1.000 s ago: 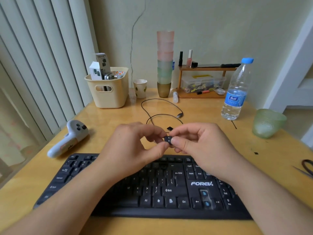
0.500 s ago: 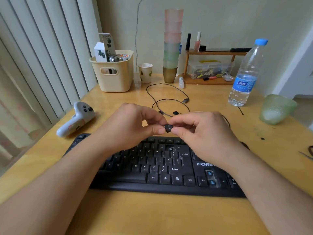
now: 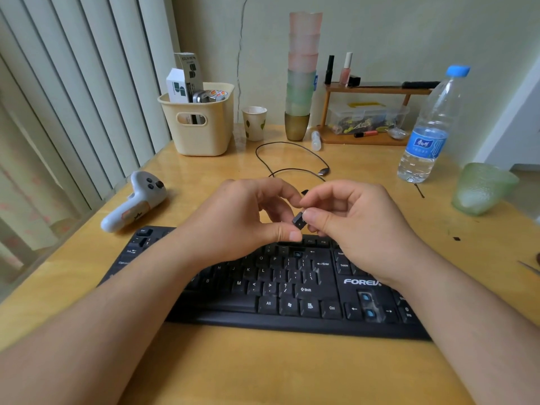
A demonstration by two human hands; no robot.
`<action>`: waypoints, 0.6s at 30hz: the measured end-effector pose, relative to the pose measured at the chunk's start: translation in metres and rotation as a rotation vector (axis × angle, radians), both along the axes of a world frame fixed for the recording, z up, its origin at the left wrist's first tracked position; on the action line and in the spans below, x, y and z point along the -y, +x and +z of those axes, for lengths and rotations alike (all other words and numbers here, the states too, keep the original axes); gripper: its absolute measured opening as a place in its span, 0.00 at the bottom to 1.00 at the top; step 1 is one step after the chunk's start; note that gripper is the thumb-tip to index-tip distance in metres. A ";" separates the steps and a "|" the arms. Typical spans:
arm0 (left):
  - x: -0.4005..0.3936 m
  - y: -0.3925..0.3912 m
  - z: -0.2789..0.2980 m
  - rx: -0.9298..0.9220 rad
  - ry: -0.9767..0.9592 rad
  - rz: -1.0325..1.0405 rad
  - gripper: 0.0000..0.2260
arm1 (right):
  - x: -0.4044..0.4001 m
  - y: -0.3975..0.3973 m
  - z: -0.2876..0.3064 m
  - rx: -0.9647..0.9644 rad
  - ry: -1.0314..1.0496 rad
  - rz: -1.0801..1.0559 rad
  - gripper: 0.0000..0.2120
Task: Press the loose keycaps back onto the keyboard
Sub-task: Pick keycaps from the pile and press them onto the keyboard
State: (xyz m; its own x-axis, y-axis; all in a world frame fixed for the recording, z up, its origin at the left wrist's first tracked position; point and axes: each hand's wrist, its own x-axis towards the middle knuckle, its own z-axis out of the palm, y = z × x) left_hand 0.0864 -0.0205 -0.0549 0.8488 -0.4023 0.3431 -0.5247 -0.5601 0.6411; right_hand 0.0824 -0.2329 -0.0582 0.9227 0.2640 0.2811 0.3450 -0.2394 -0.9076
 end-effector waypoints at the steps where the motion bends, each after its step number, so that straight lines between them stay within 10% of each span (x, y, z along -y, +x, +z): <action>1: 0.000 0.000 -0.001 0.005 -0.002 -0.009 0.17 | 0.000 0.001 -0.002 0.006 -0.008 -0.021 0.10; 18: 0.003 0.002 -0.004 0.022 -0.105 -0.039 0.13 | -0.001 -0.002 0.001 -0.044 0.122 0.004 0.16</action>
State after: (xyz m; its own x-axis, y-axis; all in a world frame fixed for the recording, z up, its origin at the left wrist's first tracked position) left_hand 0.0887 -0.0236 -0.0592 0.8250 -0.3955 0.4036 -0.5593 -0.4696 0.6831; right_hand 0.0805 -0.2315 -0.0573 0.9339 0.2339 0.2706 0.3048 -0.1248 -0.9442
